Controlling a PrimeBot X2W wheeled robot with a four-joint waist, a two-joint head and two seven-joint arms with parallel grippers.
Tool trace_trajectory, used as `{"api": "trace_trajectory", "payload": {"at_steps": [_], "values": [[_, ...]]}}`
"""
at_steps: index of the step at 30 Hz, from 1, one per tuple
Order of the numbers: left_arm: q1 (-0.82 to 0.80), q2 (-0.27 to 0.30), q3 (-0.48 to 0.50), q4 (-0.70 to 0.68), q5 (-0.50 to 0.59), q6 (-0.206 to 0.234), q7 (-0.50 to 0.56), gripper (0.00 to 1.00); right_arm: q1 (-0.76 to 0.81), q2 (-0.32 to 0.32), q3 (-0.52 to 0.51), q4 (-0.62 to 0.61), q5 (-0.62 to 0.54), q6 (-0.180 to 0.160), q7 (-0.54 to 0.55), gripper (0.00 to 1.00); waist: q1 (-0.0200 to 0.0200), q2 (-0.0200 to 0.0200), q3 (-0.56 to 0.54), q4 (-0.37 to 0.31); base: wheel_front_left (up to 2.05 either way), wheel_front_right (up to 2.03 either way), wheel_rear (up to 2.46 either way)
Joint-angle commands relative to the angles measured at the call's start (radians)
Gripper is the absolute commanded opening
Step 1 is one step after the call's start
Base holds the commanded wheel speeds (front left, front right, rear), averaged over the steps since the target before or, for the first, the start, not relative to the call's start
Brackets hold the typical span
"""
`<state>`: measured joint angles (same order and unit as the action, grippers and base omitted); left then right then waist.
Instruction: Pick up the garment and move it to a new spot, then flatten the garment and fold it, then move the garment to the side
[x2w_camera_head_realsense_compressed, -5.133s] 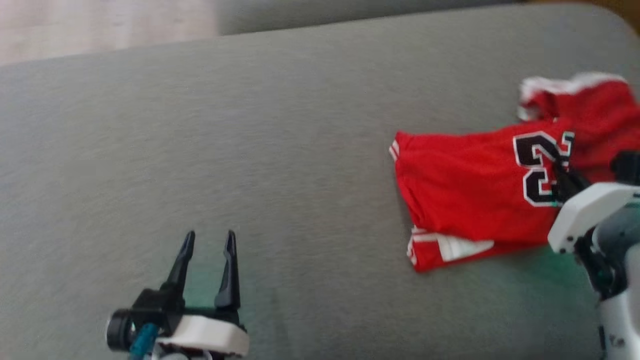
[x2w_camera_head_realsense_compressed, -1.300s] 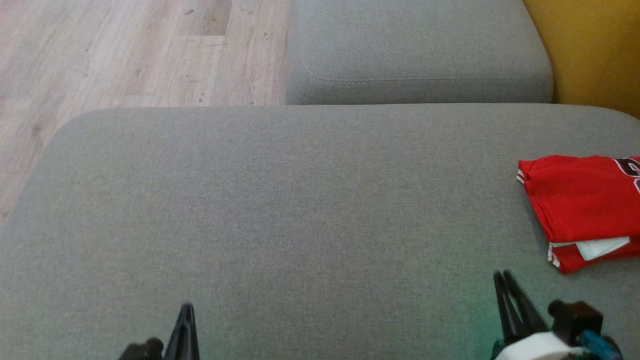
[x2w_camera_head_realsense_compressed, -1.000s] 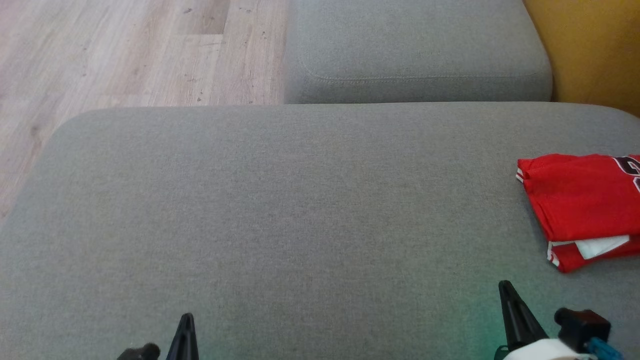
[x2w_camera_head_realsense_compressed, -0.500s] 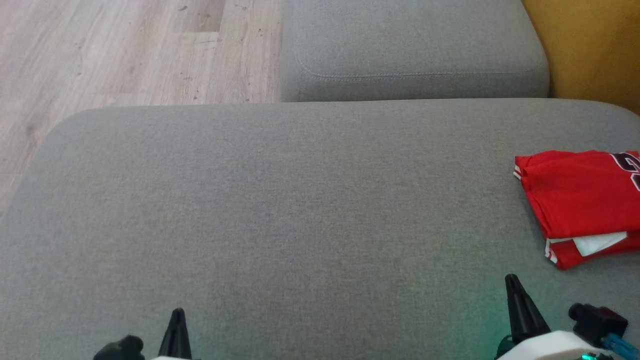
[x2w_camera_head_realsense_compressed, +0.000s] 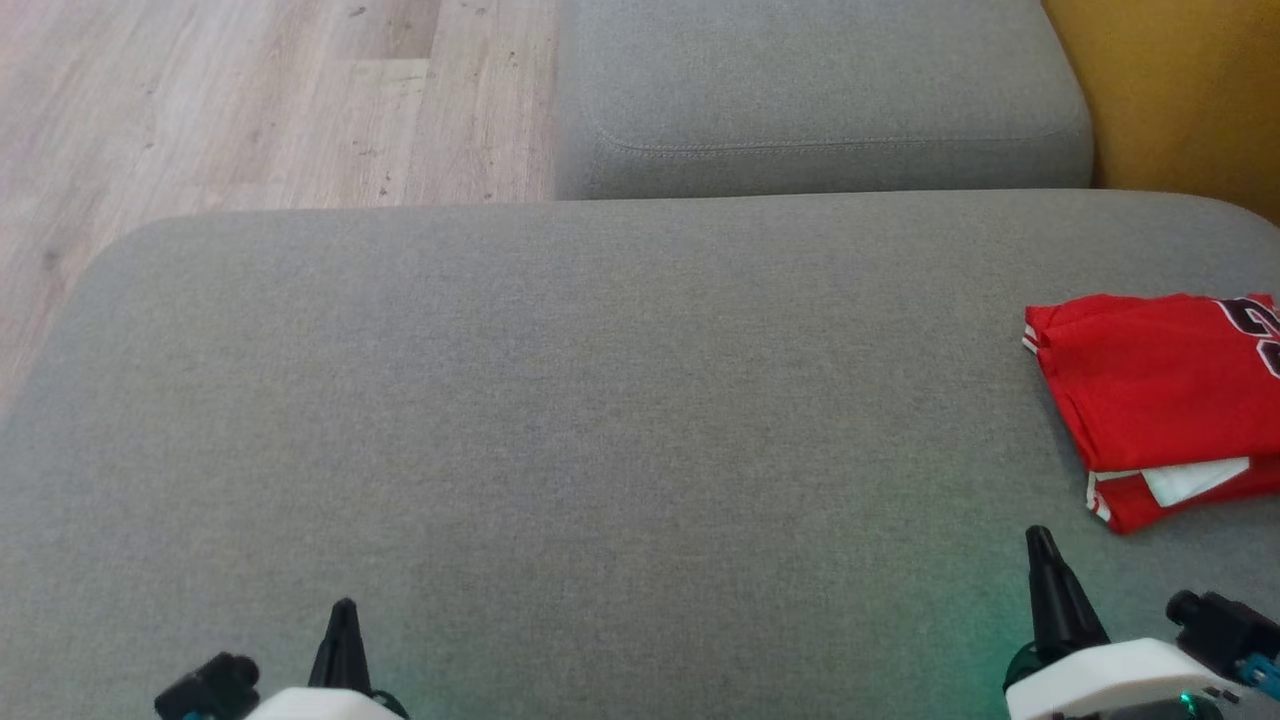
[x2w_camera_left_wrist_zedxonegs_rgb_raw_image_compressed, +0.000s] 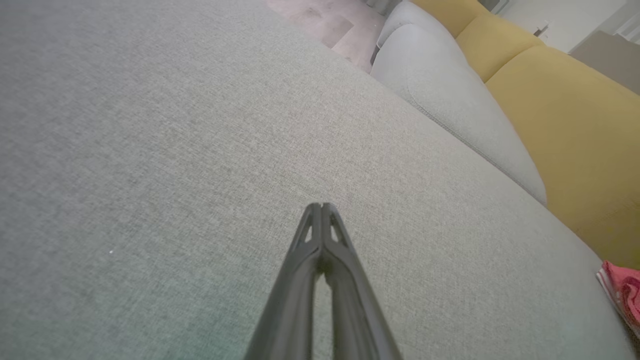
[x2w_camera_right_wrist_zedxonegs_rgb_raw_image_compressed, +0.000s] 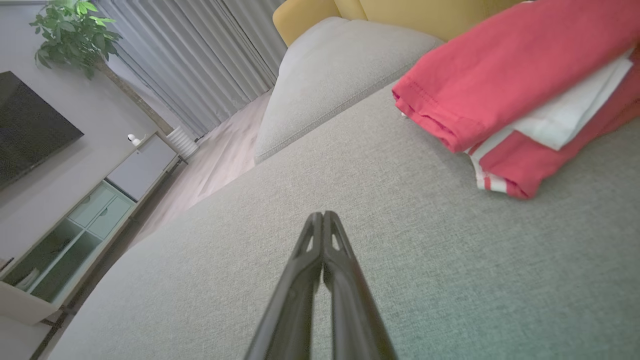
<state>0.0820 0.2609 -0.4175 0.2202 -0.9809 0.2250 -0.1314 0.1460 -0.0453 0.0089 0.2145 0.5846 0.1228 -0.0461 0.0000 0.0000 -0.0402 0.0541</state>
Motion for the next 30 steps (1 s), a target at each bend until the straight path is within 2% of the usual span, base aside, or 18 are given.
{"api": "trace_trajectory", "payload": {"at_steps": [1,30], "values": [[-0.058,-0.002,0.034,-0.023,-0.016,-0.009,0.005,0.0,-0.05,-0.018,-0.002,-0.026,0.028,0.003,0.003,0.0,0.0,0.0,0.001,-0.001,0.0,0.0,0.0],[-0.103,-0.07,0.201,-0.008,-0.233,-0.129,0.083,0.0,-0.12,-0.025,-0.028,-0.007,0.386,0.004,0.045,0.0,0.0,0.0,0.015,-0.019,0.0,0.0,0.0]]}}
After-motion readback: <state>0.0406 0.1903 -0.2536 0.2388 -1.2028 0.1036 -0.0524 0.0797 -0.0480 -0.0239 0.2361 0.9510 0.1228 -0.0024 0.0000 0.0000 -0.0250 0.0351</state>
